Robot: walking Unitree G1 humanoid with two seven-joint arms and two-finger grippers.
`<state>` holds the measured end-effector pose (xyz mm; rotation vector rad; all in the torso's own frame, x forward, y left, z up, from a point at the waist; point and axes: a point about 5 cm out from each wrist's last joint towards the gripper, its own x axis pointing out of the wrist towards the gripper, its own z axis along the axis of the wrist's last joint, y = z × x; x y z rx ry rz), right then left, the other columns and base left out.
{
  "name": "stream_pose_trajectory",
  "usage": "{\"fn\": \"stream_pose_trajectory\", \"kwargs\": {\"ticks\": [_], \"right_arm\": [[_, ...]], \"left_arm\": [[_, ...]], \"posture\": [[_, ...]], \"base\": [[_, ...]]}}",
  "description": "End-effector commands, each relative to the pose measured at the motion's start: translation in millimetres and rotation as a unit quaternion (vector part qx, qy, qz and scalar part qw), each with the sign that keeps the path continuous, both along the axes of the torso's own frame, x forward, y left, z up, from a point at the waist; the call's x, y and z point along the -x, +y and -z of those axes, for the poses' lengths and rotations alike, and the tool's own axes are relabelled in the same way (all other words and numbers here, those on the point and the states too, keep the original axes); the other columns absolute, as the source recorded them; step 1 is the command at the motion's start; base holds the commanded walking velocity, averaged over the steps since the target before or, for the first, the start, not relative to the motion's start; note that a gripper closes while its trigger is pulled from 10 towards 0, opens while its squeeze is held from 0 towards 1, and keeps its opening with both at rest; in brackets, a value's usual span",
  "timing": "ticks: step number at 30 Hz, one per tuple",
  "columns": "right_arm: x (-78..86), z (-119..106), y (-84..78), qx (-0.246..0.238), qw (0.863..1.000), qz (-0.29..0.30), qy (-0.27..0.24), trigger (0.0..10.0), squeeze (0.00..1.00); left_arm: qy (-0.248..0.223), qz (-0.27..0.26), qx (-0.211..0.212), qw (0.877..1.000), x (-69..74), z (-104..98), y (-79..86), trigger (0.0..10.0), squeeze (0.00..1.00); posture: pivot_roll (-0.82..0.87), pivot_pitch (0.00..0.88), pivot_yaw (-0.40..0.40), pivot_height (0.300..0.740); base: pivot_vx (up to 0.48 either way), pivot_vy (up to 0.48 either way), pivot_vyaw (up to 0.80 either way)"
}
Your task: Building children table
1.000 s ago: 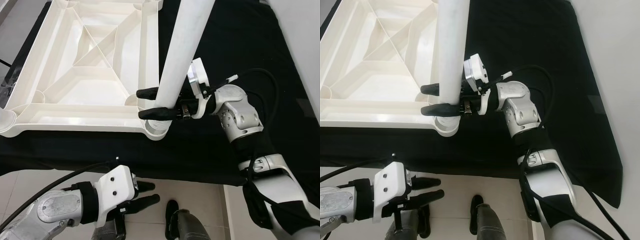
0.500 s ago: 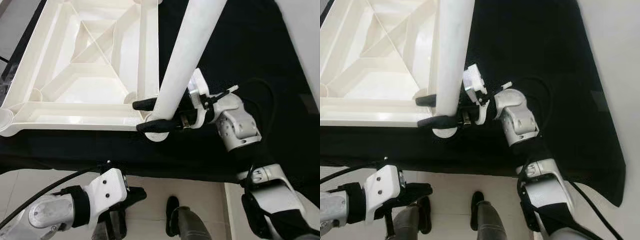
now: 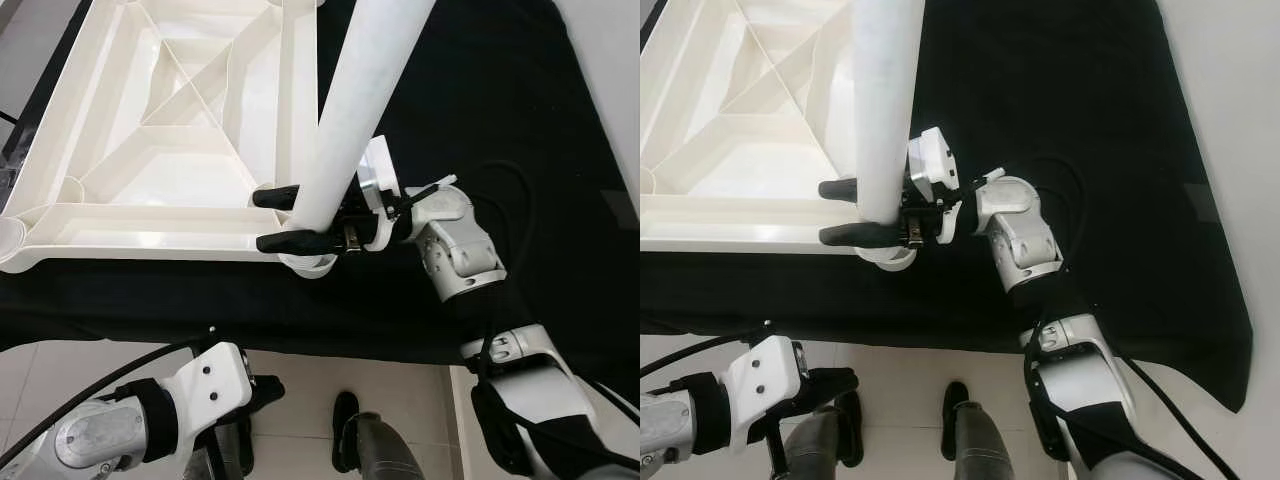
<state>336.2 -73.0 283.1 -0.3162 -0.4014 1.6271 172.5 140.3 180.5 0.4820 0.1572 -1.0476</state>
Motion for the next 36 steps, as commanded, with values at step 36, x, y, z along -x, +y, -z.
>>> {"fn": "stream_pose_trajectory", "kwargs": {"ticks": [36], "right_arm": [[-5.5,6.8,17.6,0.218,0.97,-0.095,-0.051,10.0,0.0]], "left_arm": [[0.028,0.005,-0.007,1.0,31.0,2.9,-5.3,10.0,0.0]], "posture": [[0.23,0.559,-0.049,0.74]], "base": [[0.0,0.0,0.0]]}}
